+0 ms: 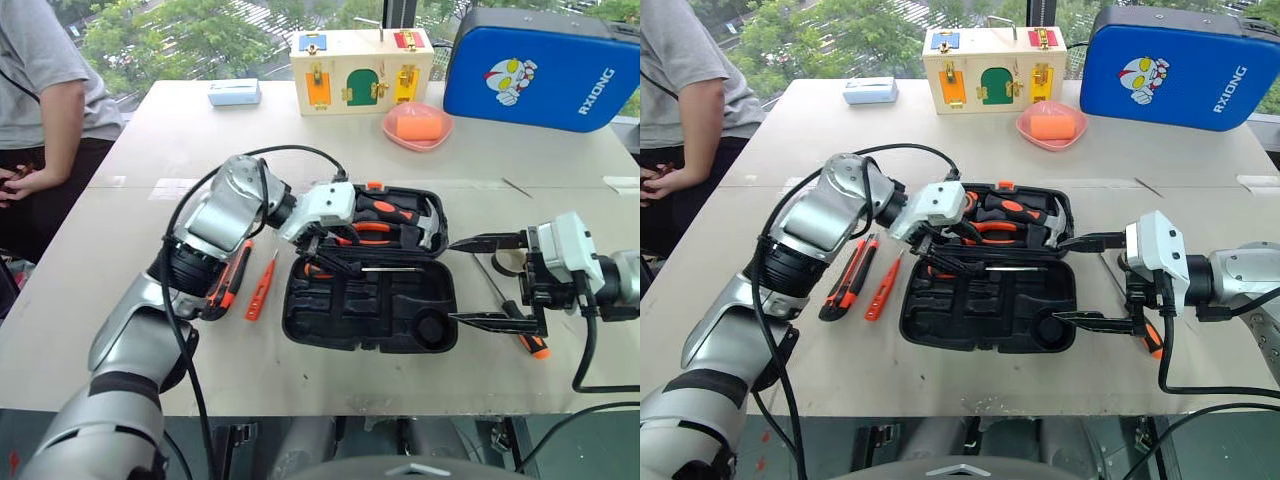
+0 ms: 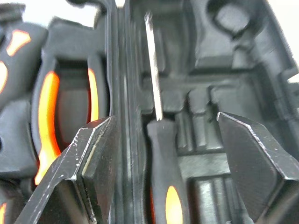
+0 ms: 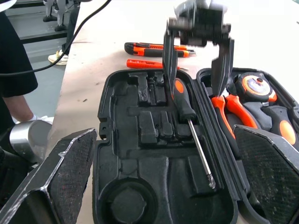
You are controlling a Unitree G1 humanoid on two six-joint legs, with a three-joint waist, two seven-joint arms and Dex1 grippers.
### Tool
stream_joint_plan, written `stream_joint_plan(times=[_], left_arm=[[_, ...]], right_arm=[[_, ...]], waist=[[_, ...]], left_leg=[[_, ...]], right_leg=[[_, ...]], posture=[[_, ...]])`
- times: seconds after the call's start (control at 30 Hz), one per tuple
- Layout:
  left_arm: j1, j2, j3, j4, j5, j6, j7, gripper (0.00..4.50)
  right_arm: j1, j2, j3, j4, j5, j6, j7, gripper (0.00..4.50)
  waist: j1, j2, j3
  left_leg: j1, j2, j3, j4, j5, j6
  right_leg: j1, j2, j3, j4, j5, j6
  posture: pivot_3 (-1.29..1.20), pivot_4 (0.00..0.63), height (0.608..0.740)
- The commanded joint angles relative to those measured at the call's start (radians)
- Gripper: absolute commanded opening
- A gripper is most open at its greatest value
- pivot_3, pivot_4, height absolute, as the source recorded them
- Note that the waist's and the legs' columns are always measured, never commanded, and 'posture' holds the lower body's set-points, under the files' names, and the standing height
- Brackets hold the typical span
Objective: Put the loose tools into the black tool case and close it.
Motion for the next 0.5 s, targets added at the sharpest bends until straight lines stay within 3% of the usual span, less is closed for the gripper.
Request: stream_joint_plan(times=[0.03, 0.17, 0.5], left_arm=[[0.045, 0.022, 0.014, -0.013, 0.003, -0.034, 0.016, 1.98], [0.05, -0.002, 0.004, 0.021, 0.028, -0.045, 0.054, 0.07], [0.107, -0.037, -0.091, 0.044, 0.133, -0.082, 0.121, 0.03]], right_arm=[[0.005, -0.005, -0.026, -0.016, -0.001, -0.017, 0.001, 4.5], [0.006, -0.006, -0.026, -0.007, -0.011, -0.023, 0.005, 4.5], [0.017, 0.001, -0.032, -0.013, -0.006, -0.015, -0.012, 4.5]], waist=[[-0.001, 0.0, 0.0], [0.006, 0.0, 0.0], [0.001, 0.0, 0.0]], left_leg=[[0.0, 0.0, 0.0, 0.0, 0.0, 0.0], [0.0, 0.0, 0.0, 0.0, 0.0, 0.0], [0.0, -0.001, 0.0, 0.0, 0.0, 0.0]], right_leg=[[0.0, 0.0, 0.0, 0.0, 0.0, 0.0], [0.0, 0.0, 0.0, 0.0, 0.0, 0.0], [0.0, 0.0, 0.0, 0.0, 0.0, 0.0]], posture=[[0.0, 0.15, 0.735], [0.0, 0.15, 0.735], [0.0, 0.15, 0.735]])
